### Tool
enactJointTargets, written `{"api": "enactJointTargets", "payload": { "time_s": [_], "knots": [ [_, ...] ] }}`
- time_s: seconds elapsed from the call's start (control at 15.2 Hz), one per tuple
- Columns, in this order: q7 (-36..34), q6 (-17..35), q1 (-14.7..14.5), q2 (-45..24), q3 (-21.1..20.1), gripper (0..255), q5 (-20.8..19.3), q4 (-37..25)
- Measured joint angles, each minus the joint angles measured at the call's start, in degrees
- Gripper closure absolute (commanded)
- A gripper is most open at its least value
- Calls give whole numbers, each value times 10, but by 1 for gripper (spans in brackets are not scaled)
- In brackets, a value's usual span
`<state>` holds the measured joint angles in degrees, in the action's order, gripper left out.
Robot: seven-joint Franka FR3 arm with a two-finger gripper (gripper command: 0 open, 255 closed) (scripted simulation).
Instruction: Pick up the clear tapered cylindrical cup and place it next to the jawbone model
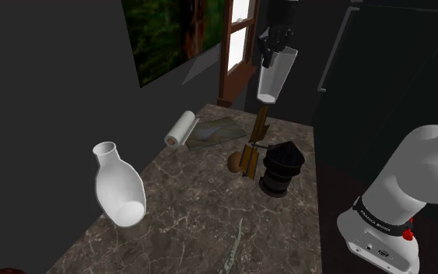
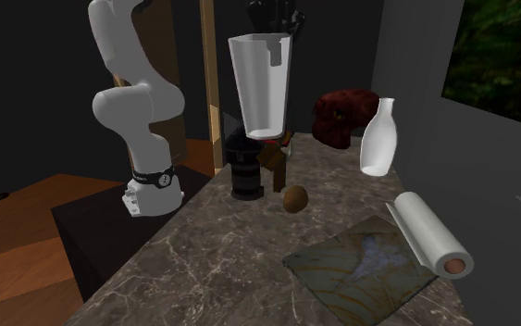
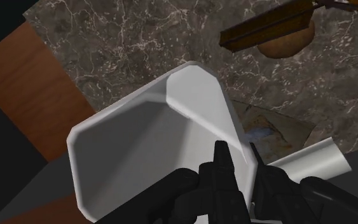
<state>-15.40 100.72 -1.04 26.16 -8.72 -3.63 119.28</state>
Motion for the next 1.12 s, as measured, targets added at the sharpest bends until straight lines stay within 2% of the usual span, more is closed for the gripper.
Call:
{"api": "enactJointTargets", "payload": {
  "time_s": [0.46, 1.12],
  "knots": [
    [-81, -27, -33, 56, -62, 255, 30, 35],
    [-209, -69, -76, 83, -168, 255, 81, 22]
  ]
}}
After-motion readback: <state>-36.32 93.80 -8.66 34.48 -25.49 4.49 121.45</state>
